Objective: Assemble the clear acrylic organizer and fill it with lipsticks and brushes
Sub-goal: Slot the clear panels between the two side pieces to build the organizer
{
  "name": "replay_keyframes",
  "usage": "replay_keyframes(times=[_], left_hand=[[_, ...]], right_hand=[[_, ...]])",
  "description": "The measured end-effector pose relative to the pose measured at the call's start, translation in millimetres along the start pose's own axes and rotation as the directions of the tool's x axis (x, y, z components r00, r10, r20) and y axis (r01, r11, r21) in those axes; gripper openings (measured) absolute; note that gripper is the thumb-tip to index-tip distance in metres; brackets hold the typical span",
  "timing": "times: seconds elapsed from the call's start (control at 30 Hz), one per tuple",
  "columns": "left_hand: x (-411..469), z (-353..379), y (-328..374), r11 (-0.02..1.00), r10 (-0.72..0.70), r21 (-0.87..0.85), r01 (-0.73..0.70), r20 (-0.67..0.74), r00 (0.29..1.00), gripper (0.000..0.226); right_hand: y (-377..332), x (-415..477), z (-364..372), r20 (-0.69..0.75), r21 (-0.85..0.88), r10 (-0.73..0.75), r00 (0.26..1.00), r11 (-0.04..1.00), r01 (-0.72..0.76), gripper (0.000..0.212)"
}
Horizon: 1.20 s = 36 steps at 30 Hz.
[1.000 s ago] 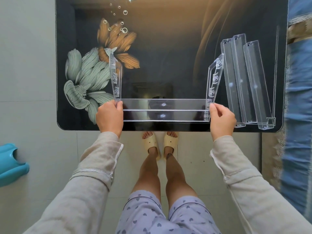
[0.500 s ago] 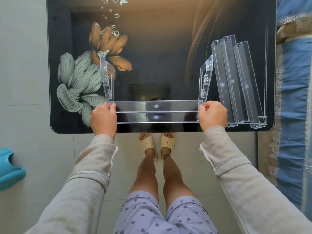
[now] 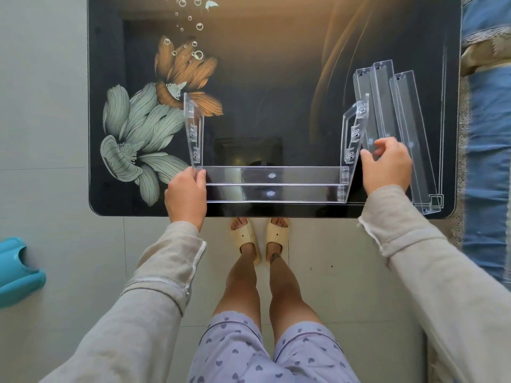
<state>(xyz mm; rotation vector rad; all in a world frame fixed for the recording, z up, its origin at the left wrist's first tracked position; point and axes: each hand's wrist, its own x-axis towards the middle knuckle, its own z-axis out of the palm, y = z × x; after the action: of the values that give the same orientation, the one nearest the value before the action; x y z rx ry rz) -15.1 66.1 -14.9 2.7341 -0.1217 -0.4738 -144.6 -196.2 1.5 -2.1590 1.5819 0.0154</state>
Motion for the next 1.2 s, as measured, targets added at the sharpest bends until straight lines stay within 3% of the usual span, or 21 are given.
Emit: replay_keyframes(times=[0.17, 0.37, 0.47, 0.57, 0.67, 0.77, 0.87, 0.93, 1.2], left_hand=[[-1, 1, 2, 1.0, -0.017, 0.005, 0.017, 0.03, 0.999, 0.034], [2, -3, -4, 0.997, -0.032, -0.072, 0.037, 0.067, 0.997, 0.028], [2, -7, -3, 0.984, 0.005, -0.176, 0.008, 0.07, 0.998, 0.02], [1, -11, 1, 0.963, 0.035, -0.268, -0.019, 0.053, 0.998, 0.025], [1, -14, 4, 0.935, 0.032, -0.354, -0.01, 0.054, 0.998, 0.033], [1, -15, 2, 0.912, 0.035, -0.41, -0.004, 0.068, 0.997, 0.037], [-1, -16, -1, 0.896, 0.053, -0.445, -0.012, 0.079, 0.995, 0.039], [-1, -15, -3, 0.891, 0.058, -0.454, -0.017, 0.076, 0.995, 0.04], [1, -13, -4, 0.844, 0.043, -0.536, -0.01, 0.048, 0.998, 0.038]], right_hand=[[-9, 5, 7, 0.065, -0.212, 0.016, 0.998, 0.977, -0.002, 0.017], [-7, 0, -5, -0.087, 0.004, -0.036, 0.996, 0.999, 0.037, 0.022], [-9, -10, -24, -0.258, 0.143, -0.118, 0.959, 0.977, 0.159, 0.024], [-17, -23, -45, -0.297, 0.153, -0.29, 0.91, 0.926, 0.345, 0.025], [-31, -39, -58, -0.206, 0.108, -0.523, 0.827, 0.828, 0.551, 0.017], [-45, -54, -50, -0.002, 0.111, -0.673, 0.739, 0.735, 0.669, 0.006], [-57, -67, -30, 0.225, 0.129, -0.693, 0.685, 0.718, 0.684, 0.002], [-61, -71, -17, 0.297, 0.123, -0.701, 0.648, 0.701, 0.703, 0.003], [-69, -63, 6, 0.344, 0.056, -0.757, 0.556, 0.608, 0.792, 0.007]])
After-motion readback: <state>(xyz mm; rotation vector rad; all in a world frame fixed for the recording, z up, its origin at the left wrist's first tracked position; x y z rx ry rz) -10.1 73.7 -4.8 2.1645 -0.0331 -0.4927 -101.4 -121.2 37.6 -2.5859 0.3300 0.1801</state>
